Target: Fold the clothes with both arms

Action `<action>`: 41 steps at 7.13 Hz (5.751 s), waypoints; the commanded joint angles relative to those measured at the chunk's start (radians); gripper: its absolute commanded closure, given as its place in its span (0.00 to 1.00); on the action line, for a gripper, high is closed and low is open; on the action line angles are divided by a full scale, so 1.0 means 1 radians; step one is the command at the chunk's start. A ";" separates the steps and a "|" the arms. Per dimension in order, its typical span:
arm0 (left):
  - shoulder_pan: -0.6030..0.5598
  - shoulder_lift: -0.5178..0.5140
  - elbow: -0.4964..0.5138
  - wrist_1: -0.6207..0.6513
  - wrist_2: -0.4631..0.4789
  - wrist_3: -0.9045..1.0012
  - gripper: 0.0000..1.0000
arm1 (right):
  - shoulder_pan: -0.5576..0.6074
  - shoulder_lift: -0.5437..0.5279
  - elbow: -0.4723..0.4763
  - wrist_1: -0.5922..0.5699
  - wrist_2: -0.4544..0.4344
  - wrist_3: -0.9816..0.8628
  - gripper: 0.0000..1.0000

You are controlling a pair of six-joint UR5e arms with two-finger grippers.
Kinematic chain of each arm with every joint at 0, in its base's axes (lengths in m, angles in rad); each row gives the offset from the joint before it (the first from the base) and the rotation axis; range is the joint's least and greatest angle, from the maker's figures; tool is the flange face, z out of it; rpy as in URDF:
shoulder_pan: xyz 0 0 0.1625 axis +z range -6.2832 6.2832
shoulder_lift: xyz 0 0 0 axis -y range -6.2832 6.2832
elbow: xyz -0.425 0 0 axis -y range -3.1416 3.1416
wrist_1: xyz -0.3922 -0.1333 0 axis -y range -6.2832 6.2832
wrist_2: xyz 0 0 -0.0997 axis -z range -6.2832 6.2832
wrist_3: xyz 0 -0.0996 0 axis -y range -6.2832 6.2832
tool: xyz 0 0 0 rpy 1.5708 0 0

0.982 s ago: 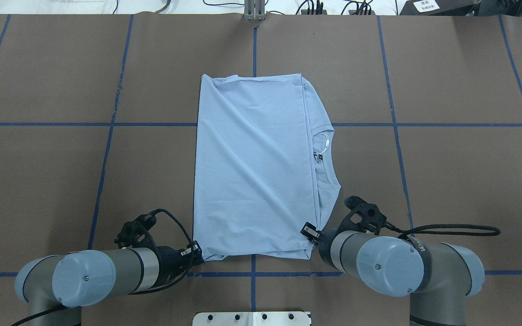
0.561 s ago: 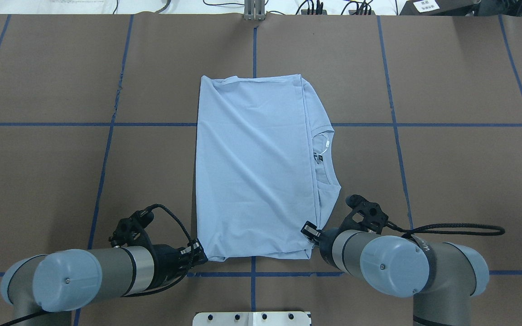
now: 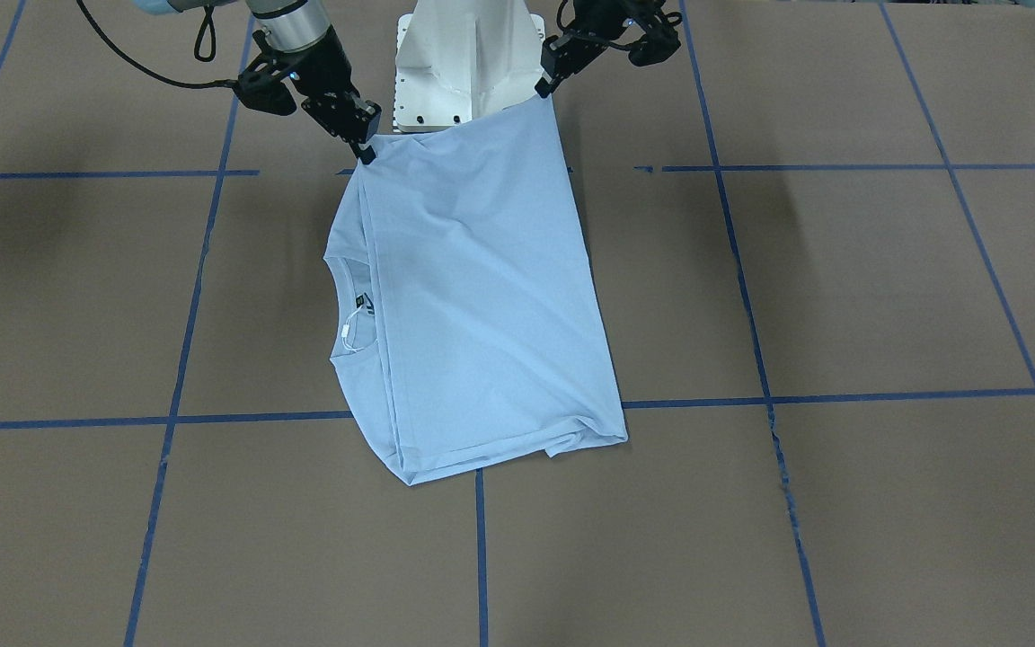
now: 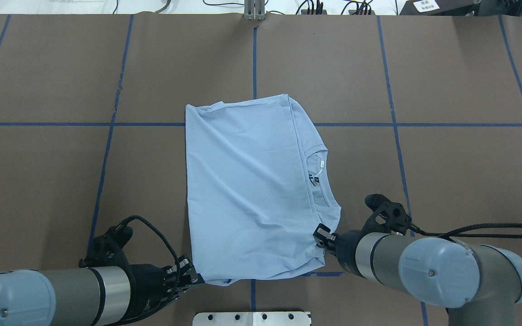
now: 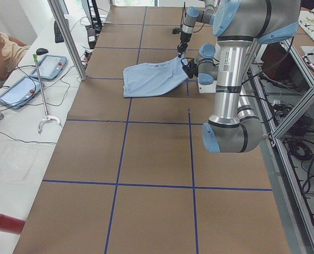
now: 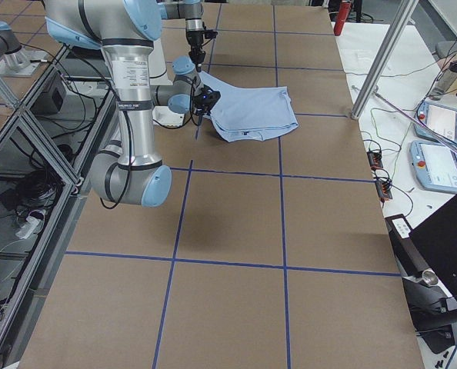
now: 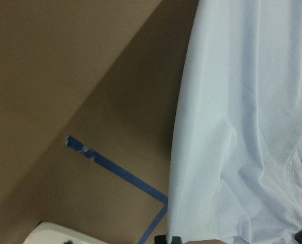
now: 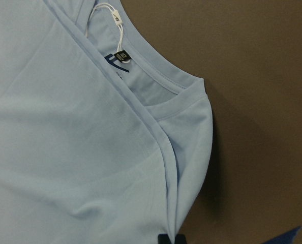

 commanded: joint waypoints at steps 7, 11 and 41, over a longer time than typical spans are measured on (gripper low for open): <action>-0.460 -0.302 0.476 0.021 -0.010 0.456 1.00 | 0.423 0.513 -0.608 0.000 0.208 -0.088 1.00; -0.587 -0.478 1.008 -0.295 -0.006 0.548 0.75 | 0.520 0.638 -1.072 0.304 0.311 -0.279 0.01; -1.358 0.012 0.461 0.473 -0.755 2.059 0.00 | 1.281 -0.102 -0.403 -0.468 0.801 -1.914 0.01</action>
